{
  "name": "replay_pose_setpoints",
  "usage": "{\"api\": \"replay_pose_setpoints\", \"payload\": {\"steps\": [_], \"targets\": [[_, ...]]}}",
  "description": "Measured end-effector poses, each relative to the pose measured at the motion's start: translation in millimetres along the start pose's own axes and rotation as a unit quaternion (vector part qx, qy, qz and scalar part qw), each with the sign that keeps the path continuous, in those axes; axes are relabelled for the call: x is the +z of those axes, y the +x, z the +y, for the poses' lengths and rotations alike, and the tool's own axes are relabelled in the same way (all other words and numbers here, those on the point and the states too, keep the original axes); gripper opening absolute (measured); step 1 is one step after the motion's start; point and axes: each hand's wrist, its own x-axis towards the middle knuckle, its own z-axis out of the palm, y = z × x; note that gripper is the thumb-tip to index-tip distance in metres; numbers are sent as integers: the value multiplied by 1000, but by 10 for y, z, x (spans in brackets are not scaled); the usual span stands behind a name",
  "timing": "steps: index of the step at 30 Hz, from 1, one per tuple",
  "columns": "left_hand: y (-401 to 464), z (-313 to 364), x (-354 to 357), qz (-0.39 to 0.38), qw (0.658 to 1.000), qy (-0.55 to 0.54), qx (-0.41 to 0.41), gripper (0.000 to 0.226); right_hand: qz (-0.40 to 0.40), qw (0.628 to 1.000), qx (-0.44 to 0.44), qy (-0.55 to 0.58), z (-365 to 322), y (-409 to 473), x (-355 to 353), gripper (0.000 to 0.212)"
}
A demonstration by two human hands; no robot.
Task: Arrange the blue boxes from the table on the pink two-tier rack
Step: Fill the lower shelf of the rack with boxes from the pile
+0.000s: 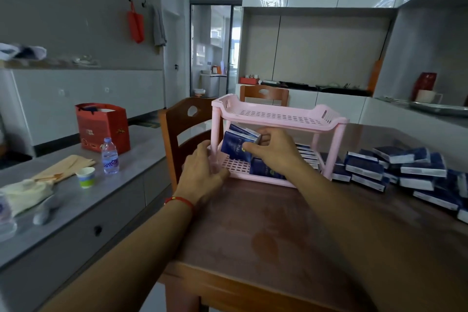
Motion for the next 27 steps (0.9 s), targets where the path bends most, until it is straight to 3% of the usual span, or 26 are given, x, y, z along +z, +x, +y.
{"api": "replay_pose_setpoints", "payload": {"steps": [7, 14, 19, 22, 27], "targets": [[19, -27, 12, -11, 1000, -16, -3, 74, -54, 997, 15, -61, 117, 342, 144, 58], [17, -35, 25, -8, 1000, -20, 4, 73, -91, 961, 34, -258, 105, 442, 130, 45], [3, -15, 35, -8, 1000, -25, -7, 73, -108, 940, 77, -314, 59, 423, 80, 49], [1, 4, 30, -8, 1000, -22, -7, 74, -101, 929, 48, -354, 20, 371, 123, 53], [-19, 15, 25, -4, 1000, -16, -4, 72, -102, 914, -54, -388, 32, 283, 144, 78]]}}
